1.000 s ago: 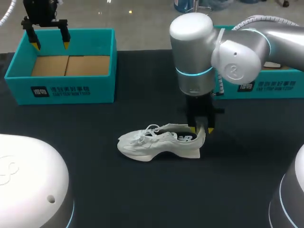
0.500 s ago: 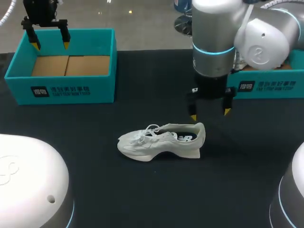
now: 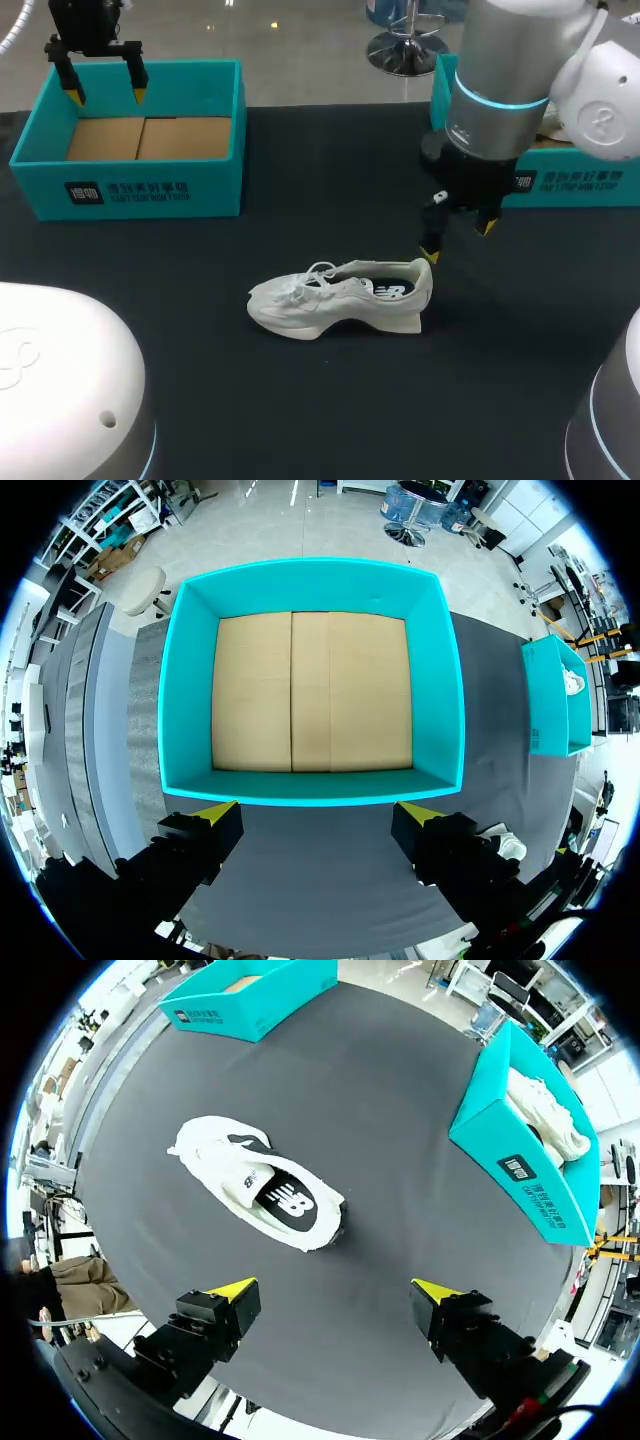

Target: Take the shoe out of the shoebox, open the shoe tongue, remove and reinsert the insole, then place the shoe into the shoebox

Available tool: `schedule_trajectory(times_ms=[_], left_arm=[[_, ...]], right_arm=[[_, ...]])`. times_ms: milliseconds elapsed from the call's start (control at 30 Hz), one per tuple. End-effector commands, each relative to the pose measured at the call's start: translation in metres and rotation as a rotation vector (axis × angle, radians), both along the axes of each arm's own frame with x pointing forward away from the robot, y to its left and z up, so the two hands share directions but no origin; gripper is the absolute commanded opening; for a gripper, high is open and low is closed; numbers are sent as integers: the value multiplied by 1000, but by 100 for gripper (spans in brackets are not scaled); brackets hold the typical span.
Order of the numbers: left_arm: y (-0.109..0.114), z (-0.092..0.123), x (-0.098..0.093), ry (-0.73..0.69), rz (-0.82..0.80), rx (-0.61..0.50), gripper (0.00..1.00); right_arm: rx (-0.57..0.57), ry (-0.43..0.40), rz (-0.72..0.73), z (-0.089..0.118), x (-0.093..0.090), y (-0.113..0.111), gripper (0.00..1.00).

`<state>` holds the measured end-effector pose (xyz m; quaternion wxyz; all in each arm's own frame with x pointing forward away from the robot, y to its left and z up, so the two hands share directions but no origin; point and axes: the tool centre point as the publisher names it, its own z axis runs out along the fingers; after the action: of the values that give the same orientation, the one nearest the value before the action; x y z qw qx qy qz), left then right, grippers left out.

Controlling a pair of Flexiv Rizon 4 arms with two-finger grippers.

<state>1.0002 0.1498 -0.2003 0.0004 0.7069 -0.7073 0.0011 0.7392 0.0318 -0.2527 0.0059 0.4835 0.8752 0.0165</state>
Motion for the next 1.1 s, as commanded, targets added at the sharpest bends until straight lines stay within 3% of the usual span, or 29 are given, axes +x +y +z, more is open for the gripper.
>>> schedule_trajectory(times_ms=[33, 300, 400, 567, 733, 767, 1100], left_arm=[[0, 0, 0, 1, 0, 1, 100], [0, 0, 0, 1, 0, 1, 100], [0, 0, 0, 1, 0, 1, 100], [0, 0, 0, 1, 0, 1, 100], [0, 0, 0, 1, 0, 1, 100], [0, 0, 0, 1, 0, 1, 100], [0, 0, 0, 1, 0, 1, 100]], right_arm=[[20, 9, -1, -2, 1, -2, 100], [20, 9, -1, -2, 1, -2, 100], [25, -18, 238, -5, 3, 1, 100], [83, -107, 643, -5, -10, 4, 100], [103, -160, 857, -5, -24, 4, 100], [53, -102, 825, -11, -28, -1, 100], [53, -102, 825, -11, -28, -1, 100]])
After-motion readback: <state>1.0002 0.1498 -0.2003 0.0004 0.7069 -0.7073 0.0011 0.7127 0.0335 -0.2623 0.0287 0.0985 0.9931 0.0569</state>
